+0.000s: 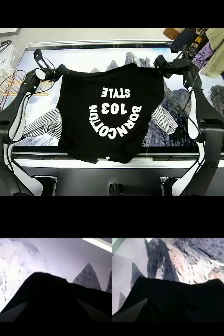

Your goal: Fold the clothes and pants, and hang the long-sleeved shirts on hangers.

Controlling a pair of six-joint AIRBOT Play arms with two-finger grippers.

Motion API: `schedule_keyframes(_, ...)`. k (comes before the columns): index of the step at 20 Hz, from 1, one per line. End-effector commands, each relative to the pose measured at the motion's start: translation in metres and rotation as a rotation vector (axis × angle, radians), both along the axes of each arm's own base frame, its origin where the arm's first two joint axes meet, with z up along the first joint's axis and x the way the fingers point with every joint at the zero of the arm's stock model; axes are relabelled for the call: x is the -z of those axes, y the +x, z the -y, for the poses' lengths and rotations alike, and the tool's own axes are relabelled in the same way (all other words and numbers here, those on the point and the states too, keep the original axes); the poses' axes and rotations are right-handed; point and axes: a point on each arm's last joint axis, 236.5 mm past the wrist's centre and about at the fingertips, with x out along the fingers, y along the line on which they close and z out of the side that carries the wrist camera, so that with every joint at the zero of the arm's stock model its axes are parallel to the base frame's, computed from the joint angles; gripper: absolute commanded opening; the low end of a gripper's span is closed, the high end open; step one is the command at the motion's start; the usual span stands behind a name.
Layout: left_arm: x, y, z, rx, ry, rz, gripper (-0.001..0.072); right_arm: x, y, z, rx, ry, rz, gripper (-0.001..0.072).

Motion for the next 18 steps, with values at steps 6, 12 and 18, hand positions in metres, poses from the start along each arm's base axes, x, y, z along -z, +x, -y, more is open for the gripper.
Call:
schedule_keyframes(6,-0.04,-0.134,-0.081,0.164,0.048,-0.379,0.0623,-0.052,-0.133,0.064,-0.369,-0.226,-0.204,0.0465)
schedule_keyframes(12,-0.021,-0.273,-0.049,0.218,-0.118,-0.564,0.0623,0.025,-0.296,0.027,-0.471,0.02,-0.548,0.047)
schedule_keyframes(18,0.022,-0.419,0.036,0.211,-0.311,-0.665,0.0623,0.09,-0.431,-0.078,-0.51,0.185,-0.653,0.0572)
